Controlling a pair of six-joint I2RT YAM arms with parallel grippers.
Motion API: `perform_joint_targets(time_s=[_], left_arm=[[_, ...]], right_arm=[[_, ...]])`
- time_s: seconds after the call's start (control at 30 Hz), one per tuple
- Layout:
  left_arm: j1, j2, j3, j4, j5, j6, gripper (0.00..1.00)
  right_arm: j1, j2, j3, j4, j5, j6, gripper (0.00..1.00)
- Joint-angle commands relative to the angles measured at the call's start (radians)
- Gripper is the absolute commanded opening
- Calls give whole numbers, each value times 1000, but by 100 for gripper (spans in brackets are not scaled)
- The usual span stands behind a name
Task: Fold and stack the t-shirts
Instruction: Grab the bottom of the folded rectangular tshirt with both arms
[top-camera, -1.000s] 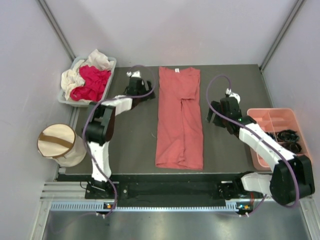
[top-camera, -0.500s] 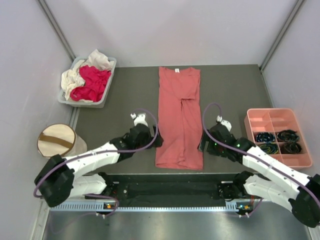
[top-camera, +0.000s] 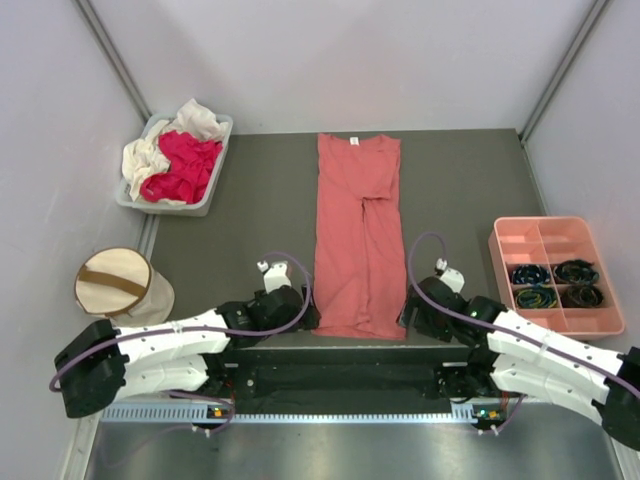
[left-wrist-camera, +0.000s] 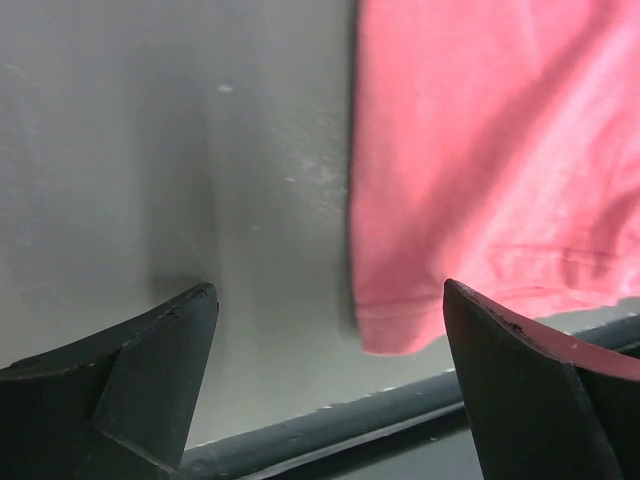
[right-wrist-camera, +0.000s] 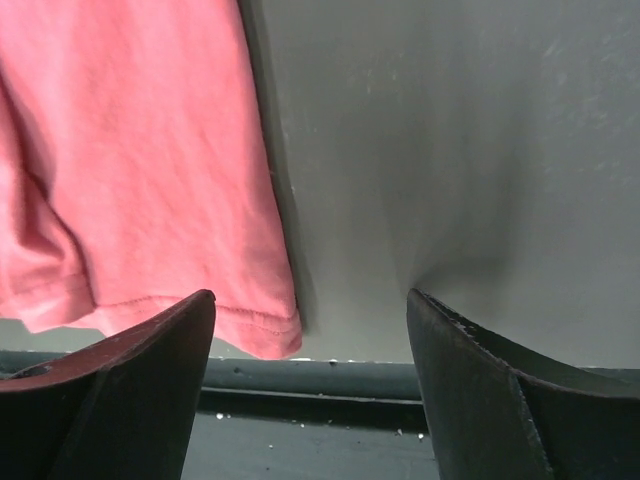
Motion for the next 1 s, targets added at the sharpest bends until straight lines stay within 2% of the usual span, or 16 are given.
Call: perform_joint_targets(time_s=[0.0,0.1,0.2,0.37,0.57,0.67,0.7,0.8,0.97], left_arm=[[-45,34,-28,35,-4,-78,99],[-72,60,-22,53,-8,-87,99],[-88,97,-22,79,-12,-88,94],[-98,133,-20,109,-4,-85,74],[-108,137,-28,116,-8,-88,57],[-109,133,-40,124,-12,-90,52],[-109,137,-45,128,-13,-90,46],[-109,146,-49,138,-21,-90,37],[-109,175,-48,168,-27,-85,33]], right_arm=[[62,58,-13,76,33,74,74],[114,82,-4,86,51,109,72],[140,108,-3,113,51,128,67],[174,148,19,112,57,147,59],[223,163,23,100,64,183,53],[239,168,14,96,73,209,51],[239,169,10,98,74,213,50],[242,169,2,101,77,224,46],[242,171,-3,86,96,229,43]])
